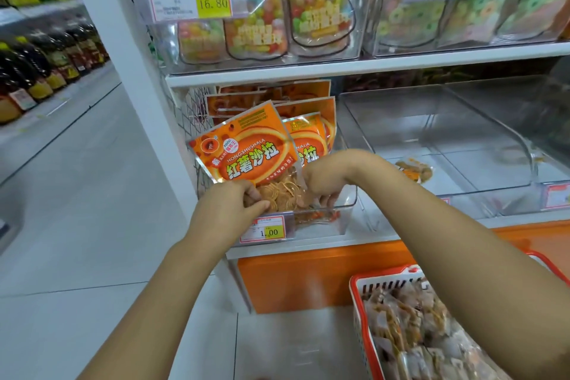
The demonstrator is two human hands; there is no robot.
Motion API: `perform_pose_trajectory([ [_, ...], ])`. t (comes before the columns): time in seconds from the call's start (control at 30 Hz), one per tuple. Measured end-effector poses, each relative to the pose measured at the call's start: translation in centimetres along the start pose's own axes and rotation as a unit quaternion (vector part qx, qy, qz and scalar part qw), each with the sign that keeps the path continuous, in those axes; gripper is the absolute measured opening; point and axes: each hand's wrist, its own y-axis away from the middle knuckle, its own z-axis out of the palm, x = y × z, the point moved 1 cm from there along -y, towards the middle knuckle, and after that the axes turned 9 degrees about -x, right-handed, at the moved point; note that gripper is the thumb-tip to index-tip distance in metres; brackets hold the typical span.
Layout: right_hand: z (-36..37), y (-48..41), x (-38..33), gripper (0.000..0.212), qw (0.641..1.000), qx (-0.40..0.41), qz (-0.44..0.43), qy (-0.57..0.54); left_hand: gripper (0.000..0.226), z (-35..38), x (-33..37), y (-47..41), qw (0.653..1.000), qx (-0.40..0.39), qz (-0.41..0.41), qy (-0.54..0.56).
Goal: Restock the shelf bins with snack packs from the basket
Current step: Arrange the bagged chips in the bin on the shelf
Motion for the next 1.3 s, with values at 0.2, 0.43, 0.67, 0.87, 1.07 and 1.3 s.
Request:
perform_pose_trajectory([
  [0.2, 1.0, -1.5, 0.2, 0.018, 0.992, -0.090, 0.053, 0.076, 0.013, 0.3, 0.2, -0.4, 0.999, 0.043, 0.019, 0.027],
  [0.43, 1.7, -2.7, -0.6, 0.028, 0.985, -0.159, 0.055, -0.045, 0.020, 0.0, 1.5, -0.6, 0.980, 0.160, 0.068, 0.098],
  [0.67, 1.3, -1.8, -1.9, 0.035, 0.991, -0.091, 0.092, 0.043, 0.086, 0.9, 2.9, -2.4, 0.982, 0.151, 0.109, -0.028],
  [0.87, -4.2, 3.3, 0.5, 0.024, 0.943, 0.308, 0.070, 0.102, 0.109, 0.2, 2.6, -3.2, 0.981, 0.173, 0.086, -0.035],
  [1.07, -5.7, 2.8, 1.8, 0.035, 0.947, 0.280, -0.007, -0.159, 0.114, -0.5, 2.7, -5.1, 0.977, 0.158, 0.109, -0.096],
  [1.3, -4.8, 1.0, 2.3, 0.048, 0.946, 0.315, 0.073, -0.032, 0.125, 1.2, 4.5, -5.3, 0.968, 0.168, 0.134, -0.129],
])
